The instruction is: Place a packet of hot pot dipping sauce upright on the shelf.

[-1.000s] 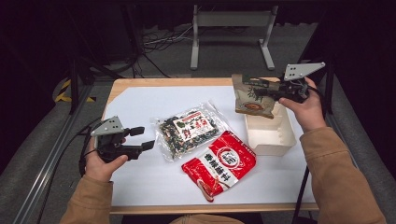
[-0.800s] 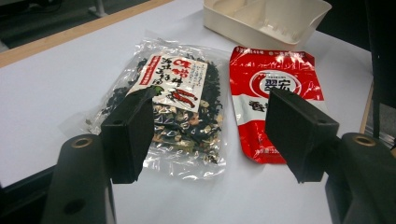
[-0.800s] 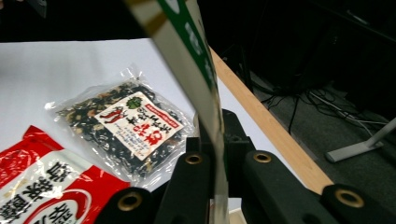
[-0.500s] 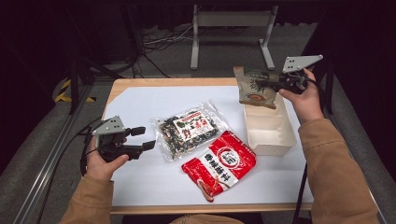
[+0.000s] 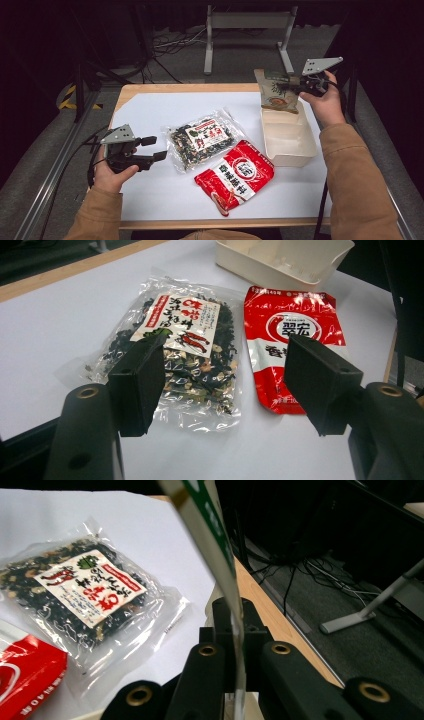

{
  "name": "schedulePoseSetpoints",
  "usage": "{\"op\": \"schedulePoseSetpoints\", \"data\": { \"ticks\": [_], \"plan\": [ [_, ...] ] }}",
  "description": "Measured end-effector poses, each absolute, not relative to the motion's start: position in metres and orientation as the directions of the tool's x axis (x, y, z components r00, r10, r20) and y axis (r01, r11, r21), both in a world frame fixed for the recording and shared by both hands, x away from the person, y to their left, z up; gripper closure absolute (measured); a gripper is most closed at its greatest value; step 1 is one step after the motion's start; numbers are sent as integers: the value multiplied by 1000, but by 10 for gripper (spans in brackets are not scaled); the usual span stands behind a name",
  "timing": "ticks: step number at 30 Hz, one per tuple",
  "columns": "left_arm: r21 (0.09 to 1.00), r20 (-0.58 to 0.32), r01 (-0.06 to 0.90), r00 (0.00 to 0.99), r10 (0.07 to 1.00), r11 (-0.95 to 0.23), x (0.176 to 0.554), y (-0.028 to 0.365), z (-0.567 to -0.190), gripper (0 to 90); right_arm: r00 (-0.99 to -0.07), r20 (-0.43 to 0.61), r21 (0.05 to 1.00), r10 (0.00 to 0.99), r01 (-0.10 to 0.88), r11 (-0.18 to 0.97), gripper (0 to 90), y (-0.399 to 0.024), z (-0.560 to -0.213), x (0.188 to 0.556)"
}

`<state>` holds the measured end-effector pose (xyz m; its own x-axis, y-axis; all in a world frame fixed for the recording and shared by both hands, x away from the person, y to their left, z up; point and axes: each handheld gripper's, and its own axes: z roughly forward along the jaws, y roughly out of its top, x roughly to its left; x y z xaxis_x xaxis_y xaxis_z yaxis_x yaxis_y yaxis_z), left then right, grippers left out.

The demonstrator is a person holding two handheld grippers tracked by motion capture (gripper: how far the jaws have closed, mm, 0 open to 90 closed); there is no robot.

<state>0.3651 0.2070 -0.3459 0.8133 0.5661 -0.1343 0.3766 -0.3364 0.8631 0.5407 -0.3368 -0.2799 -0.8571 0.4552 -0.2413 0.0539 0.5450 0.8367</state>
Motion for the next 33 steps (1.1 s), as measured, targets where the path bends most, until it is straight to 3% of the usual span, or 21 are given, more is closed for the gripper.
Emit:
{"op": "schedulePoseSetpoints", "data": {
  "ticks": [33],
  "plan": [
    [856,-122,374,817,563,-358,368,204,-348,334,-867,-183,805,463,139,577,887,-335,-314,564]
  ]
}}
